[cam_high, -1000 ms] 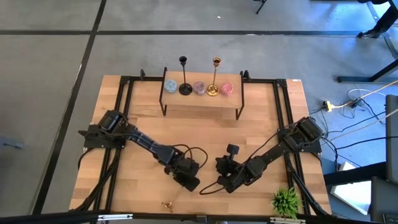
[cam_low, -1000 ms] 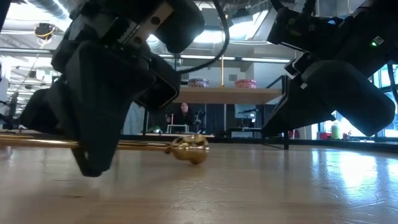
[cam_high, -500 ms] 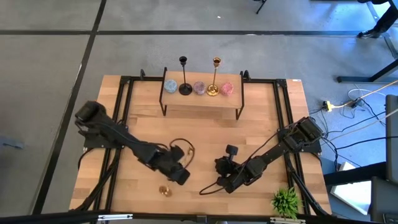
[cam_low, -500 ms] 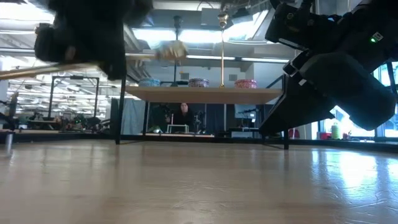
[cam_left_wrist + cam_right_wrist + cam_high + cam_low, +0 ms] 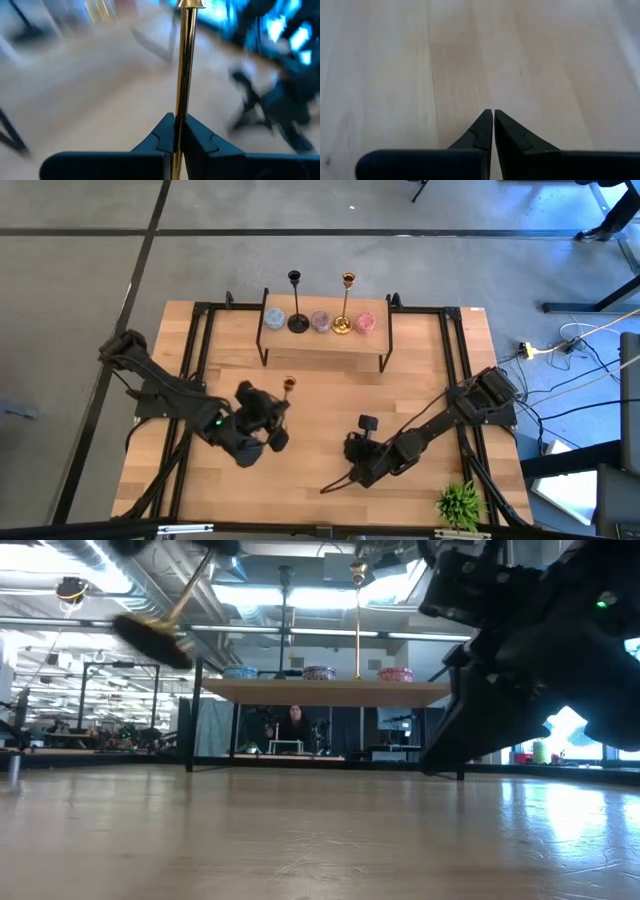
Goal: Pick & Place candle stick holders
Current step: Put the gold candle holder on the shelf
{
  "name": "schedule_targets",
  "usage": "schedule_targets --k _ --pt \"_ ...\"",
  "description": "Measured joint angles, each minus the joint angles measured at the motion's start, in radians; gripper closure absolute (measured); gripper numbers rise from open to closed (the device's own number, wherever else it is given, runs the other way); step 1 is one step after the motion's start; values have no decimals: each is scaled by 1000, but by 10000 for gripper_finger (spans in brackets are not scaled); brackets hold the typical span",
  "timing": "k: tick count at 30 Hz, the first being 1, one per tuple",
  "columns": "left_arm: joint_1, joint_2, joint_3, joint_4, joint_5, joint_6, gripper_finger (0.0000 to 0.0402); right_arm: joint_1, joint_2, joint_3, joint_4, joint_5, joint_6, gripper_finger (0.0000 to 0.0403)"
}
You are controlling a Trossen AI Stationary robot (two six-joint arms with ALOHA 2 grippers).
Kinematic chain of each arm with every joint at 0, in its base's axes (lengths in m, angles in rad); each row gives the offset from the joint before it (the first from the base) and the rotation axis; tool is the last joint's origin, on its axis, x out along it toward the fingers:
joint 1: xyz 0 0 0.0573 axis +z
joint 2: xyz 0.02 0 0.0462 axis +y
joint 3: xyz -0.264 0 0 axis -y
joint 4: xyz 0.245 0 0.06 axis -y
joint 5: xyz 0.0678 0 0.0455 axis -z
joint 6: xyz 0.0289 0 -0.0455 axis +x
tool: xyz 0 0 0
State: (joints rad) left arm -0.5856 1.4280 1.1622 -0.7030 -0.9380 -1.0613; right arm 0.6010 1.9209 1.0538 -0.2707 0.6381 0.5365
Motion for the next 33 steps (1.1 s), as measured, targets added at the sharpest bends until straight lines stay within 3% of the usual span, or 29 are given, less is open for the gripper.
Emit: schedule_targets --k 6,9,13,17,21,27,31,33 --pt "-101 -36 0 -23 -471 138 390 -48 0 0 62 -112 -37 382" --pt "-127 -65 -27 -82 -617 105 390 -70 0 0 105 -154 -57 382" --pt "-94 -141 -57 -279 -604 -93 390 -87 0 0 137 -146 -62 382" --pt "-81 -225 -110 -466 -625 -280 390 -90 0 0 146 1 -70 382" --pt "-27 -336 -137 -629 -636 -396 390 -89 0 0 197 38 -226 382" --pt "87 -452 -176 -689 -634 -372 390 -125 0 0 208 73 -347 382" --pt "144 -463 -179 -680 -634 -335 390 -221 -12 -58 321 -2 -406 385" --pt "160 -463 -176 -663 -635 -318 390 -272 -31 -111 420 -89 -443 390"
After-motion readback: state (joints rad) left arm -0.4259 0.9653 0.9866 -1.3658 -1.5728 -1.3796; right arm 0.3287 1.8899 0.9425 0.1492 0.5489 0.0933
